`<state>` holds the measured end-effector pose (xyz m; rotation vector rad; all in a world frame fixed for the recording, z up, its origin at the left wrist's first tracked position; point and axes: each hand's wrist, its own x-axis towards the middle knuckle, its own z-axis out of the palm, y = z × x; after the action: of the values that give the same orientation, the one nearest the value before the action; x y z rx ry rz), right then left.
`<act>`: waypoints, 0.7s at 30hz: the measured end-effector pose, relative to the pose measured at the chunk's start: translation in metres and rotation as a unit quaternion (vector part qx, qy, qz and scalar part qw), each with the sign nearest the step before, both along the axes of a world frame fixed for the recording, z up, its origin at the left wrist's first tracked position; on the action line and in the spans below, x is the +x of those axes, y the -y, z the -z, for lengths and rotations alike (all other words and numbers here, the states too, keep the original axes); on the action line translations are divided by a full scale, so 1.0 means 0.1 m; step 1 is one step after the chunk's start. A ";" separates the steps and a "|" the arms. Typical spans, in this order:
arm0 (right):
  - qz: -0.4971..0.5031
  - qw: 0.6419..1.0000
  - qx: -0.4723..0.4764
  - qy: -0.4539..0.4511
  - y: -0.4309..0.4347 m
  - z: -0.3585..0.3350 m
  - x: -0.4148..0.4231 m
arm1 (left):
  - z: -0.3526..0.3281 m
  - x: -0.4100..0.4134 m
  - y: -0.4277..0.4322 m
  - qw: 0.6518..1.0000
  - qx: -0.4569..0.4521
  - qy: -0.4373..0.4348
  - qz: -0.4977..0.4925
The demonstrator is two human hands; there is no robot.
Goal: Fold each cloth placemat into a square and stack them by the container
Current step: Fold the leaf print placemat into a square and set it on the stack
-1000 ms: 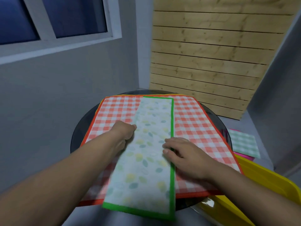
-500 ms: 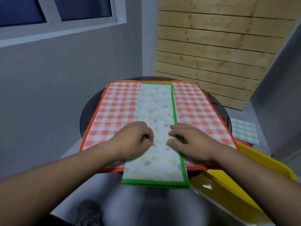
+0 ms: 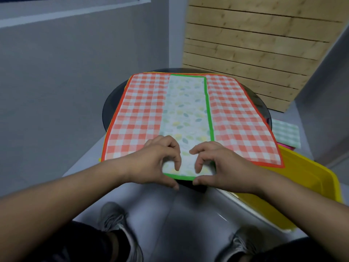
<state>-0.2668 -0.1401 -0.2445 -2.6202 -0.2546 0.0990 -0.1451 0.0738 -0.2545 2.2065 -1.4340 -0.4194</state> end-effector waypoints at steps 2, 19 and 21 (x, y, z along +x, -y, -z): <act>0.004 1.000 0.002 0.000 -0.03 0.02 -0.01 | 0.01 -0.02 0.01 1.000 -0.007 -0.006 -0.009; 0.048 0.991 0.112 0.057 -0.06 -0.14 0.08 | -0.32 0.02 0.03 0.975 -0.099 -0.185 -0.074; 0.055 0.990 0.116 0.064 -0.04 -0.20 0.11 | -0.37 0.04 0.05 0.974 -0.109 -0.184 -0.074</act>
<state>-0.2560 -0.1365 -0.2244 -2.4050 -0.1545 -0.1294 -0.1415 0.0685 -0.2177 1.9208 -1.0587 -0.5562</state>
